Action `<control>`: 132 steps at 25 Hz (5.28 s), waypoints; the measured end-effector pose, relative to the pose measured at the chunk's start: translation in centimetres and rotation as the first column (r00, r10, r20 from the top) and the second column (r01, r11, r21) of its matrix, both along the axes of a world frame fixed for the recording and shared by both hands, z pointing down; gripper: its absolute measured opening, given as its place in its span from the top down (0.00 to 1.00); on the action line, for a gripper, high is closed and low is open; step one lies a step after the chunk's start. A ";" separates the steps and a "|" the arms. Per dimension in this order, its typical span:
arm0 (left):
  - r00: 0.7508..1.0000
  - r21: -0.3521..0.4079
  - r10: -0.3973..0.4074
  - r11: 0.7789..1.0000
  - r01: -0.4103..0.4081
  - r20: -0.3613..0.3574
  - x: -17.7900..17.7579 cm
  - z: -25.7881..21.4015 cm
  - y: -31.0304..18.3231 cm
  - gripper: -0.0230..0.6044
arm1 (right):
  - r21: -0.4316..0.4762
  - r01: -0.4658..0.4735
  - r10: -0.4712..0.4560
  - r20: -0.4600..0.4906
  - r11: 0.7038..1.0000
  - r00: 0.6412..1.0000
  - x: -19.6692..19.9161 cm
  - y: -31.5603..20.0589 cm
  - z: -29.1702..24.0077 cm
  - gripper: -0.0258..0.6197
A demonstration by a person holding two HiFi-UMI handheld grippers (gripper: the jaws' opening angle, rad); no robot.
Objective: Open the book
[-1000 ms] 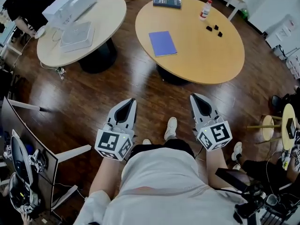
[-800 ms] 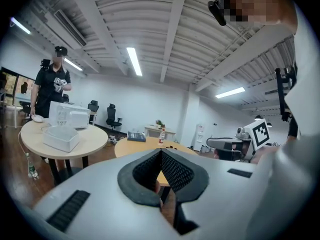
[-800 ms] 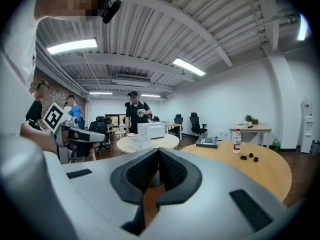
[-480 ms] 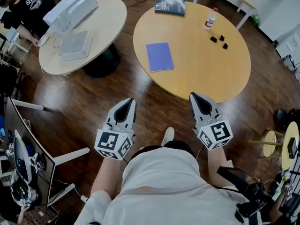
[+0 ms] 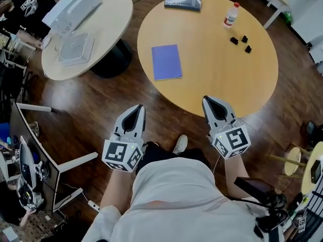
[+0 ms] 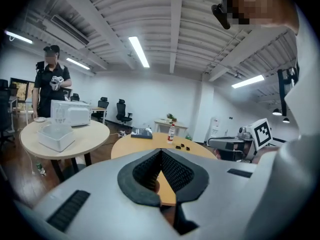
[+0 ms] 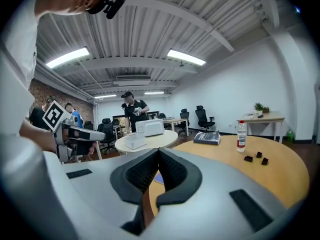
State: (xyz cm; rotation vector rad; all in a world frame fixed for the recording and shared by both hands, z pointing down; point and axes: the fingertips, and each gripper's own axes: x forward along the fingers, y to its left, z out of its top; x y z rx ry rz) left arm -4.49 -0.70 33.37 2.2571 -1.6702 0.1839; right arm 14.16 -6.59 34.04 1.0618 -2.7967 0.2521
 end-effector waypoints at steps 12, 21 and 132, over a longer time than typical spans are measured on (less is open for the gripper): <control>0.995 -0.013 0.091 0.996 -0.092 -0.037 -1.2 1.3 -6.4 0.95 | -0.058 -0.089 0.086 -0.047 0.994 0.995 -1.2 -4.1 1.7 0.96; 0.978 -0.009 0.196 0.980 -0.197 -0.073 -6.6 2.5 -11.4 0.95 | -0.017 -0.156 0.153 -0.100 0.988 0.983 -7.0 -7.3 0.0 0.96; 0.896 -0.488 -0.441 0.773 0.406 0.047 -17.4 29.8 -15.7 0.94 | -0.352 0.045 -0.113 -0.175 0.935 0.978 -9.7 -14.2 19.0 0.96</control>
